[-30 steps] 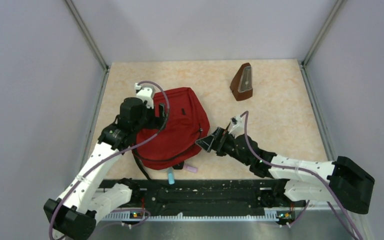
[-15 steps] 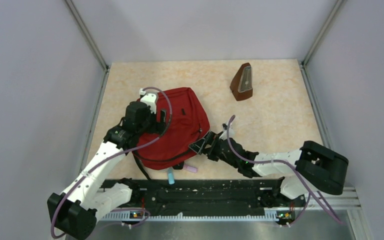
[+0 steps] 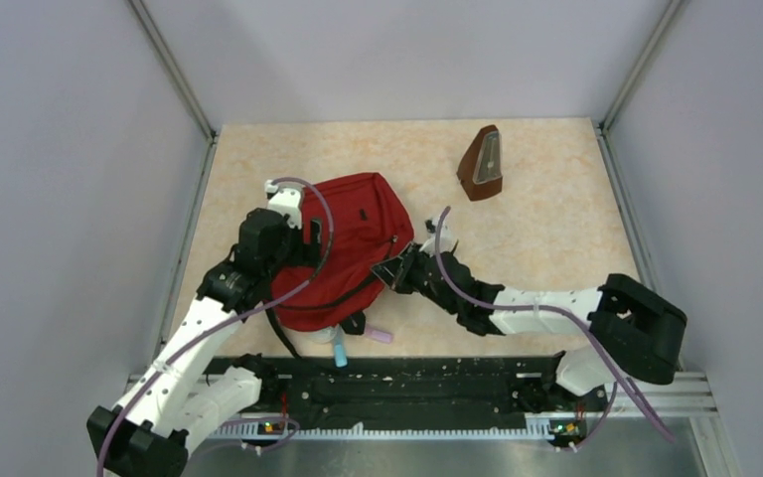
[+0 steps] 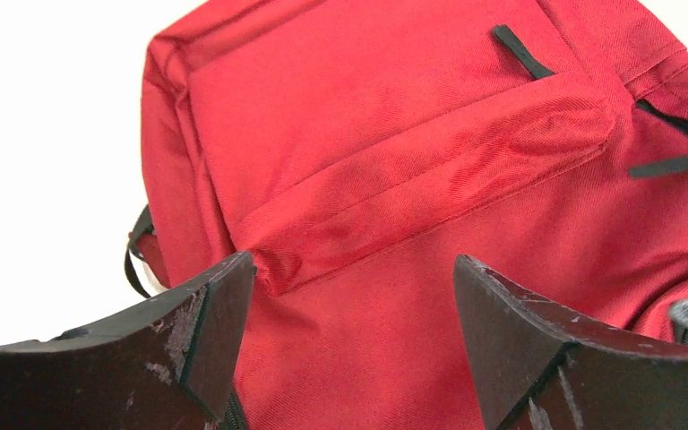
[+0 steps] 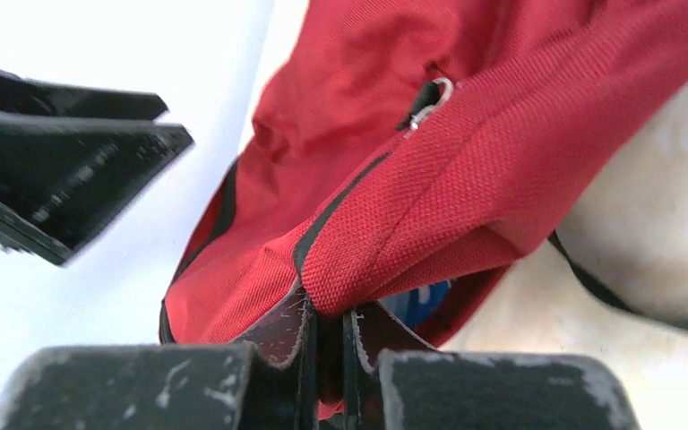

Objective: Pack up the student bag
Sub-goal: Adjust the student bag at the center of the board, then unzip the student bag at the center of the board.

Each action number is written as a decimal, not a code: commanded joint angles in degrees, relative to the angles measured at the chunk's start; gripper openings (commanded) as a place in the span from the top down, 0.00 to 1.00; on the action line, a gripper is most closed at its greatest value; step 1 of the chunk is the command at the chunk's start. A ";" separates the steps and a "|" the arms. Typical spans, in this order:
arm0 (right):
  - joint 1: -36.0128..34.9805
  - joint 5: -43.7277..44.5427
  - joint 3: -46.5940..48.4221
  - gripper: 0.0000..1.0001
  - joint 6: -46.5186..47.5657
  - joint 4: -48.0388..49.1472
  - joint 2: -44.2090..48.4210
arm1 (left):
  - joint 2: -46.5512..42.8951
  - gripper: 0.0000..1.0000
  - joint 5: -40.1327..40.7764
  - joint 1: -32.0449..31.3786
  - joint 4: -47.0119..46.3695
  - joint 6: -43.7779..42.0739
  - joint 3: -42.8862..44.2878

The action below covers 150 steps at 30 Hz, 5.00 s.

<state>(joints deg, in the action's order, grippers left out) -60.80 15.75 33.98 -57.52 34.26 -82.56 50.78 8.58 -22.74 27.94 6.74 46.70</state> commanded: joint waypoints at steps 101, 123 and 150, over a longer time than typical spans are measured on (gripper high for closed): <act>28.55 -2.32 25.40 1.00 39.74 -43.09 -4.92 | 46.93 0.96 -33.92 1.36 -23.37 22.44 16.66; 11.64 -3.97 33.29 1.00 34.88 -34.64 -11.63 | 44.93 1.00 -35.54 1.31 -24.25 23.29 16.61; 7.30 1.05 31.64 0.33 38.21 -40.94 -3.73 | 37.93 0.53 -27.58 1.50 -18.33 15.19 18.69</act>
<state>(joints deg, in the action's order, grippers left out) -55.59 13.04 68.53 -18.65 -3.25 -95.15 94.32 -22.35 -20.91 9.80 25.82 62.41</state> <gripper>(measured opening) 0.652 0.408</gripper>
